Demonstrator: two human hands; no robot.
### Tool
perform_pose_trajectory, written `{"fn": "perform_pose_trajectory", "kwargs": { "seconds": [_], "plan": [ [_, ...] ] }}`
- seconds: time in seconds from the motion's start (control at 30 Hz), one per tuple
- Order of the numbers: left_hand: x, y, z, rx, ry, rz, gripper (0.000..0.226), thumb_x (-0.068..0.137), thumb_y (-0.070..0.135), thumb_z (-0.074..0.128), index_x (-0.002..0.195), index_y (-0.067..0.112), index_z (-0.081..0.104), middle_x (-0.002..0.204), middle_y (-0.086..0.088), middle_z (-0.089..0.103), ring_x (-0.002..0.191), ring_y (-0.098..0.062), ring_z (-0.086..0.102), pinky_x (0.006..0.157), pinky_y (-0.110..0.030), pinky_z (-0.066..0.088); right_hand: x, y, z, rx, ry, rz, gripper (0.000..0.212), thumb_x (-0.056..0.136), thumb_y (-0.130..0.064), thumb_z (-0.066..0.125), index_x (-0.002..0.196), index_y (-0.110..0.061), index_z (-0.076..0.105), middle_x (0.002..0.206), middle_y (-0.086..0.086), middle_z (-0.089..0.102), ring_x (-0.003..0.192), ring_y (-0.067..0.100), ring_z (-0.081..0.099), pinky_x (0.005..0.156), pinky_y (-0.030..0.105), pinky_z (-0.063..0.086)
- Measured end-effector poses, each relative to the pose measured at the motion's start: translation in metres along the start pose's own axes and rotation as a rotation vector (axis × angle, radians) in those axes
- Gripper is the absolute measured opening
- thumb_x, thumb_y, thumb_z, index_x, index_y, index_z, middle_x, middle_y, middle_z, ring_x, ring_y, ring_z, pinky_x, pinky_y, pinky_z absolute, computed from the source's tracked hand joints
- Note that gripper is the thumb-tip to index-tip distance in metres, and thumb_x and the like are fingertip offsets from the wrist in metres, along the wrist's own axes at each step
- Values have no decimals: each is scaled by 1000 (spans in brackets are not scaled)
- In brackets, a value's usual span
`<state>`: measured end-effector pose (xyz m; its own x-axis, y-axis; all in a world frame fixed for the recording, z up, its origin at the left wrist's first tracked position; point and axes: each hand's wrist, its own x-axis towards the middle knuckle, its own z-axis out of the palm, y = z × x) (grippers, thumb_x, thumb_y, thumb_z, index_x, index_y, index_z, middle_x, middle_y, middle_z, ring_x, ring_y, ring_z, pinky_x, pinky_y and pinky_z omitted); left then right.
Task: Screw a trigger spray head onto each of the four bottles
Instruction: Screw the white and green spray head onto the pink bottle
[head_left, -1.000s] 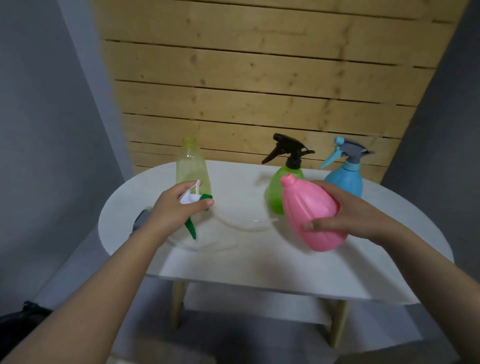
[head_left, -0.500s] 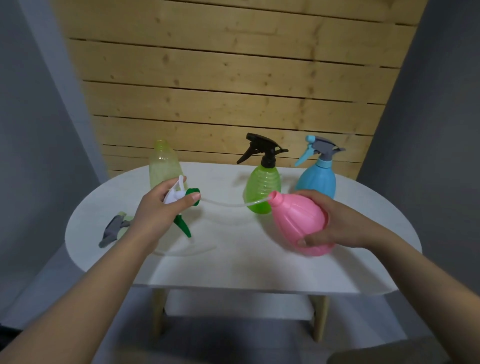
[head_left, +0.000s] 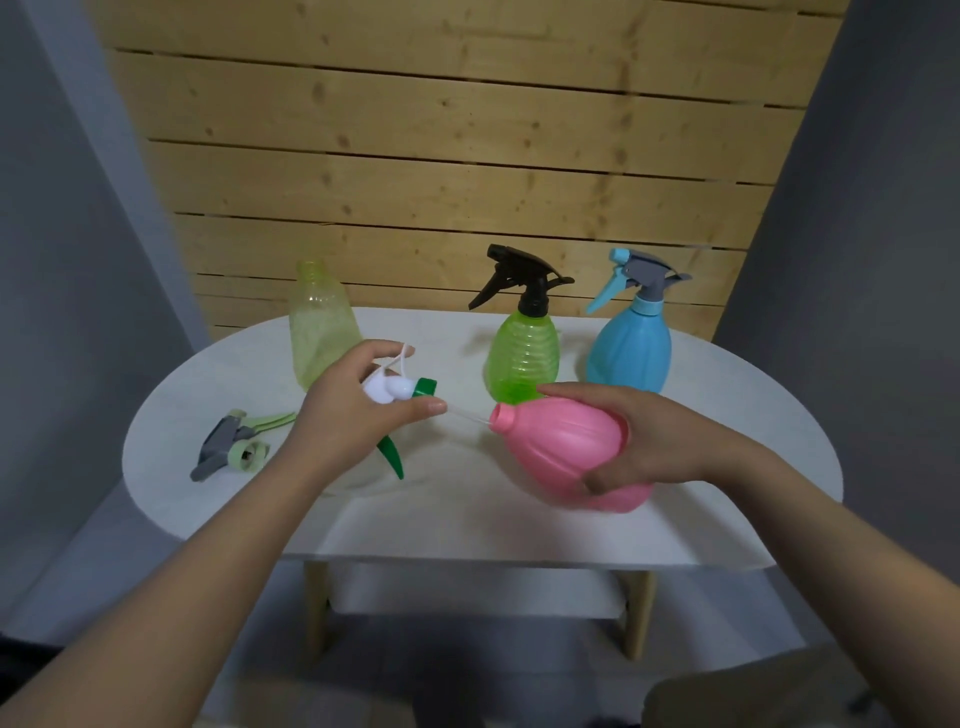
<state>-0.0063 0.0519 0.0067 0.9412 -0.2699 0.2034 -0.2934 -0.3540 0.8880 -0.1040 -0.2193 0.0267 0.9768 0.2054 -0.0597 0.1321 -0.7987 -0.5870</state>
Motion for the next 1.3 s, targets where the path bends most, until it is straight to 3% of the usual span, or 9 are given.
{"fn": "perform_pose_trajectory", "kwargs": {
  "seconds": [0.13, 0.23, 0.33, 0.57, 0.9, 1.03, 1.17, 1.23, 1.3],
  "plan": [
    [-5, 12, 14, -113, -191, -29, 42, 63, 24, 83, 99, 30, 62, 78, -2, 70, 54, -8, 63, 54, -18, 51, 7, -8, 4, 72, -81, 34, 88, 57, -37, 75, 136, -49, 36, 131, -16, 48, 111, 7, 51, 88, 23, 48],
    [-3, 13, 16, -209, -289, -78, 30, 69, 16, 79, 97, 21, 68, 71, 8, 67, 55, -5, 58, 54, -16, 49, 10, -11, 5, 128, -148, 40, 84, 61, -35, 75, 134, -53, 36, 126, -19, 49, 107, 2, 51, 78, 15, 44],
    [0, 13, 13, -223, -421, -109, 26, 67, 14, 81, 91, 17, 70, 64, 11, 64, 55, -6, 56, 53, -17, 47, 11, -11, 3, 198, -182, 51, 81, 60, -37, 72, 131, -56, 38, 125, -19, 51, 106, 6, 54, 76, 17, 48],
    [-2, 11, 13, -140, -568, -107, 25, 69, 8, 79, 91, 12, 68, 71, -5, 67, 55, -16, 61, 55, -23, 51, 13, -7, 6, 318, -263, 56, 71, 65, -30, 70, 127, -53, 46, 124, -14, 58, 103, 11, 62, 74, 21, 54],
    [2, 6, 13, -87, -577, -172, 15, 66, 21, 78, 79, 24, 72, 54, 3, 61, 49, -9, 54, 49, -18, 41, 24, -5, 11, 473, -335, 58, 61, 68, -28, 66, 124, -49, 50, 124, -12, 59, 103, 8, 63, 77, 19, 51],
    [4, 2, 10, -121, -451, -251, 19, 54, 35, 73, 72, 28, 73, 45, 2, 55, 43, -6, 46, 47, -22, 32, 28, 0, 11, 537, -79, 54, 64, 67, -39, 68, 128, -43, 49, 130, -7, 53, 115, 11, 54, 93, 23, 45],
    [9, -6, 4, -203, -291, -376, 17, 52, 48, 71, 61, 33, 71, 43, 5, 51, 43, -10, 32, 43, -23, 17, 27, 7, 12, 719, 37, 38, 65, 66, -18, 70, 121, -40, 45, 121, 0, 51, 103, 12, 59, 84, 27, 54],
    [9, -8, 0, -236, -300, -358, 17, 57, 46, 71, 66, 32, 71, 52, 5, 58, 52, -14, 36, 48, -25, 24, 27, 8, 12, 742, 44, 30, 62, 69, -11, 70, 118, -38, 46, 113, 1, 56, 90, 9, 66, 74, 25, 55],
    [9, -11, -3, -283, -316, -296, 23, 61, 37, 75, 80, 23, 72, 68, 0, 66, 66, -19, 47, 63, -33, 35, 28, 7, 11, 757, 52, 58, 48, 73, -21, 69, 115, -37, 52, 103, 3, 65, 84, 14, 70, 68, 26, 56]
  ]
}}
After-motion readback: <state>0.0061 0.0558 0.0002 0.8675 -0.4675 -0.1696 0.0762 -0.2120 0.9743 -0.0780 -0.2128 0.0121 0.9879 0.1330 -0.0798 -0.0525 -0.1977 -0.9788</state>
